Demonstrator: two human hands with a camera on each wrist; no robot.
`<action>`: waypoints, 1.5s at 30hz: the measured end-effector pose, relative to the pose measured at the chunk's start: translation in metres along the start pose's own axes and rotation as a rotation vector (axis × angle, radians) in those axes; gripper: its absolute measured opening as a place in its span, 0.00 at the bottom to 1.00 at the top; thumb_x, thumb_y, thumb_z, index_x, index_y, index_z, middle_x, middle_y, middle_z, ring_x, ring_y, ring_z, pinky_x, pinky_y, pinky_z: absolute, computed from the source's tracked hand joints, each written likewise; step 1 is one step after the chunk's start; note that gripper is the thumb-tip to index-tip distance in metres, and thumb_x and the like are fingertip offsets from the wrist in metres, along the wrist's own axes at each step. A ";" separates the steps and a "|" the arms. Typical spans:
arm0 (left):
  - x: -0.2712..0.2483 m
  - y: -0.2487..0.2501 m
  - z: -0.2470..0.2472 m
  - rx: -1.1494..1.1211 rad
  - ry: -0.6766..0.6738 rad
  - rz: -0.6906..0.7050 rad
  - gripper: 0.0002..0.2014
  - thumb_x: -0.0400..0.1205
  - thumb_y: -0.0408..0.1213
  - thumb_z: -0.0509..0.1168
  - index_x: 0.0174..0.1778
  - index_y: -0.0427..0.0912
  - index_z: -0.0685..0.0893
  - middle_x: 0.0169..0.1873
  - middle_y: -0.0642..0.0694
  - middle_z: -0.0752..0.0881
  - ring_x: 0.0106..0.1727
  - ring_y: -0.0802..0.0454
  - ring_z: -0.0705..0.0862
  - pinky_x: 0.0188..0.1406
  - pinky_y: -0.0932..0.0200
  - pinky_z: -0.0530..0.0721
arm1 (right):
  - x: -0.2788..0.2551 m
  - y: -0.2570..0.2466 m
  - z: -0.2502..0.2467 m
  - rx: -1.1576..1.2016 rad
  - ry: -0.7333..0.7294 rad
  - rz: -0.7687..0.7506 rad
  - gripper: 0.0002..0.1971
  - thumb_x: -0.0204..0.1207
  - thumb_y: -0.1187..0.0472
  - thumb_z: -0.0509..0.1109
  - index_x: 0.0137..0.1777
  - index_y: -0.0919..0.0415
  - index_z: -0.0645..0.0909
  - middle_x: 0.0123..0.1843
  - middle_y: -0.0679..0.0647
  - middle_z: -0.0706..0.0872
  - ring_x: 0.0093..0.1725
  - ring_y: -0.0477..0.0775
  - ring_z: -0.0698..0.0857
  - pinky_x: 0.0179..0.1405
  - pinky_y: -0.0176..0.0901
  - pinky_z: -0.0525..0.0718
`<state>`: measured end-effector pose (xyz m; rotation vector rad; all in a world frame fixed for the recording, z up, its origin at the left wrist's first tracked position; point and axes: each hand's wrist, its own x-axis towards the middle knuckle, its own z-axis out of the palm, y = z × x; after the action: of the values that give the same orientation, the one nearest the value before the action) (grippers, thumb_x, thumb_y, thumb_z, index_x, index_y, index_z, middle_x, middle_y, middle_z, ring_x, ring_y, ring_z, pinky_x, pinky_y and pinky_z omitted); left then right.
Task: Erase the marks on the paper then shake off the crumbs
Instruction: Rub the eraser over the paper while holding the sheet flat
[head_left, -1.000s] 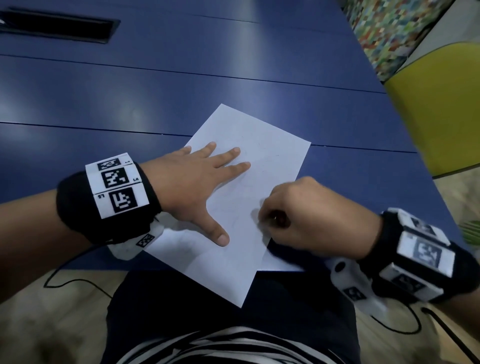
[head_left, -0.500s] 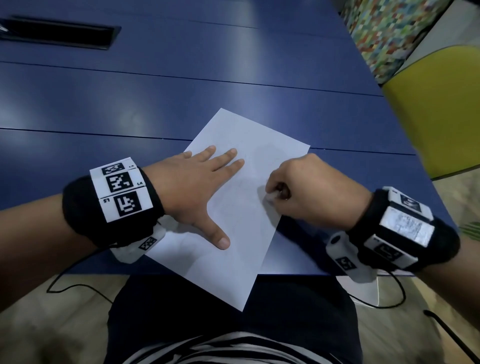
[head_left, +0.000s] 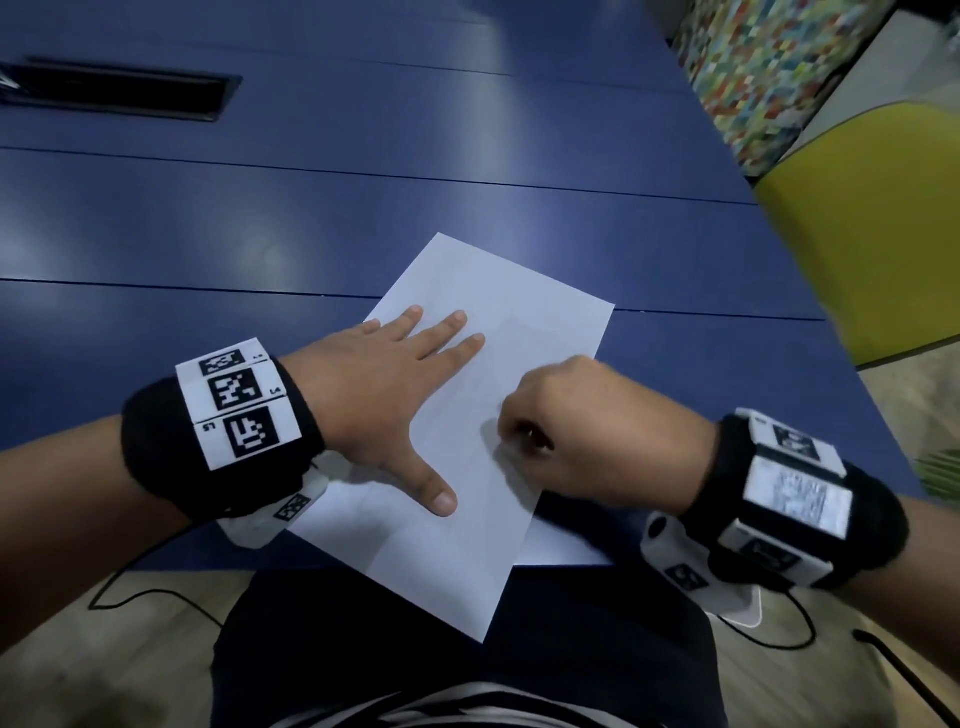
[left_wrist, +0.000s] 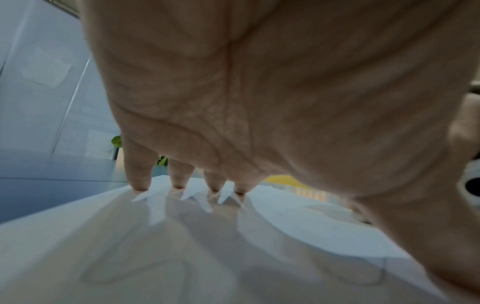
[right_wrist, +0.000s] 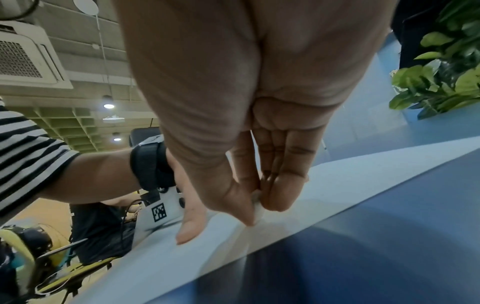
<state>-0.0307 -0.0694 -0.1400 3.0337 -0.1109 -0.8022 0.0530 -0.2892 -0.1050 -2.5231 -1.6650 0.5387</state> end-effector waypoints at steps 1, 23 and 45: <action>0.000 0.000 0.000 -0.002 0.000 0.000 0.80 0.48 0.95 0.58 0.86 0.61 0.22 0.87 0.57 0.23 0.92 0.43 0.31 0.92 0.36 0.50 | -0.003 -0.004 0.002 0.011 -0.031 -0.024 0.06 0.77 0.54 0.68 0.46 0.50 0.87 0.42 0.48 0.87 0.40 0.51 0.84 0.44 0.53 0.88; -0.001 0.000 0.000 0.001 0.002 0.002 0.80 0.49 0.95 0.58 0.87 0.61 0.22 0.88 0.57 0.23 0.92 0.43 0.31 0.92 0.36 0.49 | 0.008 0.002 -0.008 0.056 -0.034 0.009 0.06 0.75 0.54 0.70 0.46 0.50 0.89 0.41 0.46 0.89 0.40 0.47 0.86 0.43 0.51 0.90; -0.001 0.000 0.000 0.007 -0.007 0.005 0.80 0.49 0.95 0.57 0.86 0.61 0.21 0.87 0.57 0.23 0.91 0.42 0.30 0.91 0.36 0.50 | 0.029 0.015 -0.019 0.044 0.043 0.050 0.08 0.74 0.59 0.68 0.45 0.53 0.90 0.39 0.49 0.90 0.40 0.51 0.86 0.44 0.52 0.88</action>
<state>-0.0312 -0.0693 -0.1393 3.0362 -0.1216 -0.8134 0.0823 -0.2670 -0.0978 -2.5326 -1.5619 0.5160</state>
